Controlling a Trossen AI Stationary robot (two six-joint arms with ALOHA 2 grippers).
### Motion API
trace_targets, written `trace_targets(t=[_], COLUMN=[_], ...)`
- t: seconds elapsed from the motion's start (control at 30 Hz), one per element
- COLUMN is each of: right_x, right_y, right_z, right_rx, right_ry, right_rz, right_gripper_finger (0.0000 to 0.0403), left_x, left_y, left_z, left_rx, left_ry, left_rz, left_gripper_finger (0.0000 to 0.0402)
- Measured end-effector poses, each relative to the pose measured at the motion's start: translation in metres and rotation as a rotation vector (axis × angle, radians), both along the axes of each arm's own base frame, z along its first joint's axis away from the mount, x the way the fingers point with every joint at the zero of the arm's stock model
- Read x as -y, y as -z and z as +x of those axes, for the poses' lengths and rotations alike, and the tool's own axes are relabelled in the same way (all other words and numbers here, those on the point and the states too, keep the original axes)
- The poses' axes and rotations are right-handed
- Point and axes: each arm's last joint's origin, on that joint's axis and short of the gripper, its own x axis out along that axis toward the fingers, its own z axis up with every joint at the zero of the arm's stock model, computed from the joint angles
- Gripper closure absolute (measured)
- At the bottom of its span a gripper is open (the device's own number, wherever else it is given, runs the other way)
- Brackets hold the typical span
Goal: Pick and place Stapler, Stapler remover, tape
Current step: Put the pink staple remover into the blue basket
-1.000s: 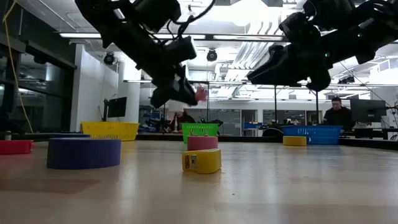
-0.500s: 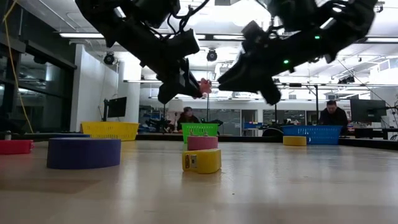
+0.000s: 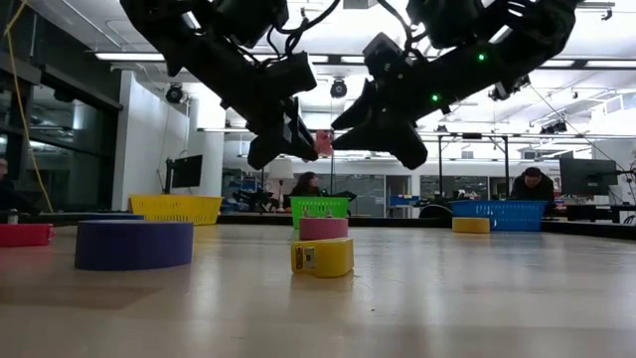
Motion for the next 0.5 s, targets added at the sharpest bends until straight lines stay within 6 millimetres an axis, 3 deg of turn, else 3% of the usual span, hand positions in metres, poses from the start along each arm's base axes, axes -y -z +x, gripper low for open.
trace_targets(t=[0.5], right_x=[0.019], right_y=[-0.002], right_z=[0.001], right_rx=[0.027], right_ry=[-0.033], right_rz=[0.061], right_gripper_finger=[0.019], left_x=[0.0], left_y=[0.0], left_z=[0.0], left_rx=[0.005], left_ry=[0.008], left_rz=[-0.005], left_gripper_finger=[0.0319])
